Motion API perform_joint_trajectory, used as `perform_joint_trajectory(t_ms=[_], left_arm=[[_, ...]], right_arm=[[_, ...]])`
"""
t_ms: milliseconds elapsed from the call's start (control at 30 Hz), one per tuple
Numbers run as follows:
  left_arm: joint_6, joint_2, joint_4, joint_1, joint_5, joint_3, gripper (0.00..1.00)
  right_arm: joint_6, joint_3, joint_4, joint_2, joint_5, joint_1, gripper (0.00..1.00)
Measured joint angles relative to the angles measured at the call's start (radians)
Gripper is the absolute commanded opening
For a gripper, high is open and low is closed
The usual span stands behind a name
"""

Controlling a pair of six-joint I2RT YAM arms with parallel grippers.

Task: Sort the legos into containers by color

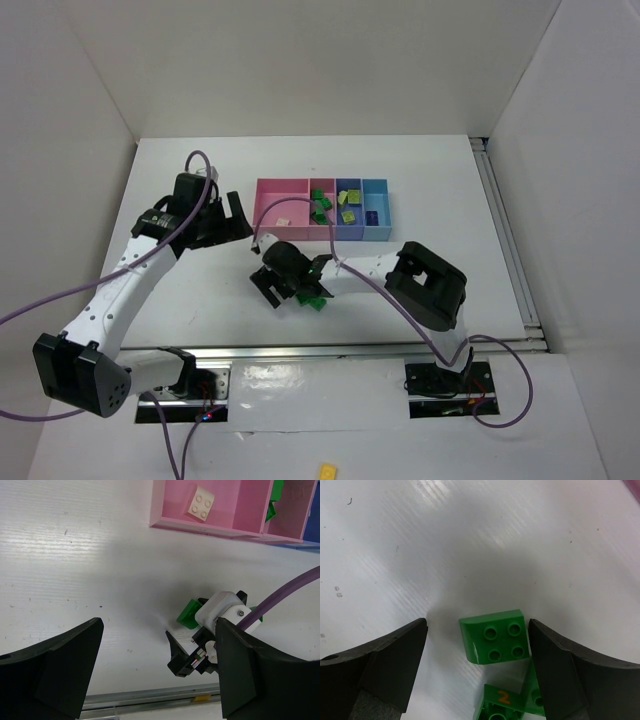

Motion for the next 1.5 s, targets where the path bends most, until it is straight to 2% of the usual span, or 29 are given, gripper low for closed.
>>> perform_joint_trajectory(t_ms=[333, 467, 533, 633, 700, 933, 1167, 1367, 1500], left_arm=[[0.0, 0.0, 0.001, 0.0, 0.0, -0.003, 0.95], [0.0, 0.0, 0.0, 0.0, 0.0, -0.011, 0.95], [0.0, 0.0, 0.002, 0.0, 0.0, -0.011, 0.95], [0.0, 0.0, 0.002, 0.0, 0.0, -0.011, 0.95], [0.0, 0.0, 0.002, 0.0, 0.0, -0.011, 0.95], [0.0, 0.0, 0.002, 0.0, 0.0, -0.011, 0.95], [0.0, 0.0, 0.002, 0.0, 0.0, -0.011, 0.95], [0.0, 0.0, 0.002, 0.0, -0.009, -0.011, 0.95], [0.0, 0.0, 0.011, 0.003, -0.04, -0.011, 0.95]], right_arm=[[0.056, 0.006, -0.04, 0.0, 0.073, 0.006, 0.87], [0.083, 0.006, -0.04, -0.002, 0.074, 0.006, 0.79], [0.09, 0.007, -0.043, -0.002, 0.078, 0.008, 0.79], [0.109, 0.021, -0.072, -0.001, 0.08, 0.012, 0.91], [0.131, 0.029, -0.097, -0.001, 0.088, 0.017, 0.95], [0.247, 0.05, -0.175, -0.001, 0.136, 0.027, 0.97], [0.296, 0.065, -0.187, 0.002, 0.126, 0.044, 0.88], [0.311, 0.142, -0.192, 0.058, 0.121, 0.068, 0.86], [0.314, 0.195, -0.204, 0.097, 0.137, 0.068, 0.8]])
